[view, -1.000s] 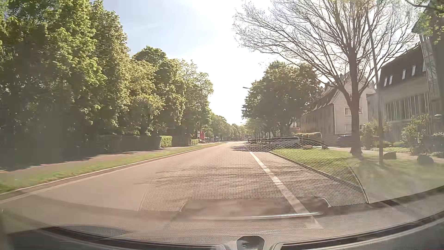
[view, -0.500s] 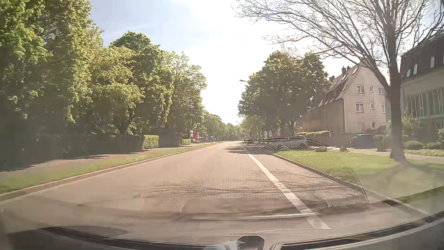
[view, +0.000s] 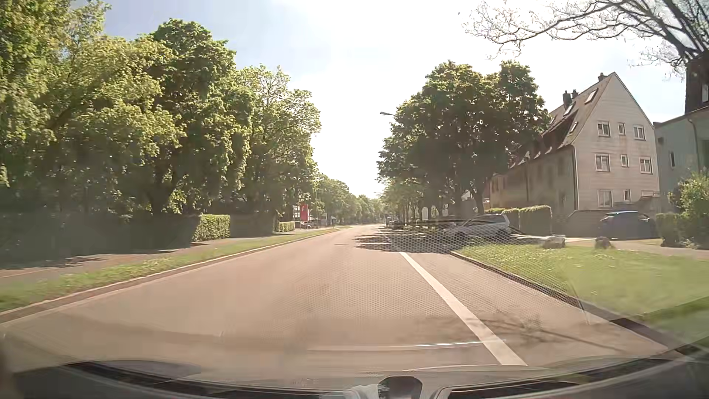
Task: Follow the waypoints while adhering to traffic rules and regulations
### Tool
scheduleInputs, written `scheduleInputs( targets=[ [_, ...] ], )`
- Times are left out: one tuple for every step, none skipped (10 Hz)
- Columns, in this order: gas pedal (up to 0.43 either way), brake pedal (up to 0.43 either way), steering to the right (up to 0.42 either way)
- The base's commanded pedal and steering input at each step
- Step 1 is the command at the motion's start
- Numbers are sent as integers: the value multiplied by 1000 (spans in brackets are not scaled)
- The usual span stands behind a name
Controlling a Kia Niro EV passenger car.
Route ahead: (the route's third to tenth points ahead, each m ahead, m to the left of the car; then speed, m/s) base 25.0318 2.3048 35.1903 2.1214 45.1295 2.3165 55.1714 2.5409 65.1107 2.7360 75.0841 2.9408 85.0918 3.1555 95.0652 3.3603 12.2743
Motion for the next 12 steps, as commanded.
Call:
scheduleInputs(
  targets=[
    [118,0,4],
    [110,0,3],
    [110,0,3],
    [110,0,2],
    [110,0,1],
    [110,0,1],
    [110,0,1],
    [110,0,-1],
    [110,0,-1],
    [110,0,-1],
    [110,0,-1],
    [110,0,-1]
  ],
)
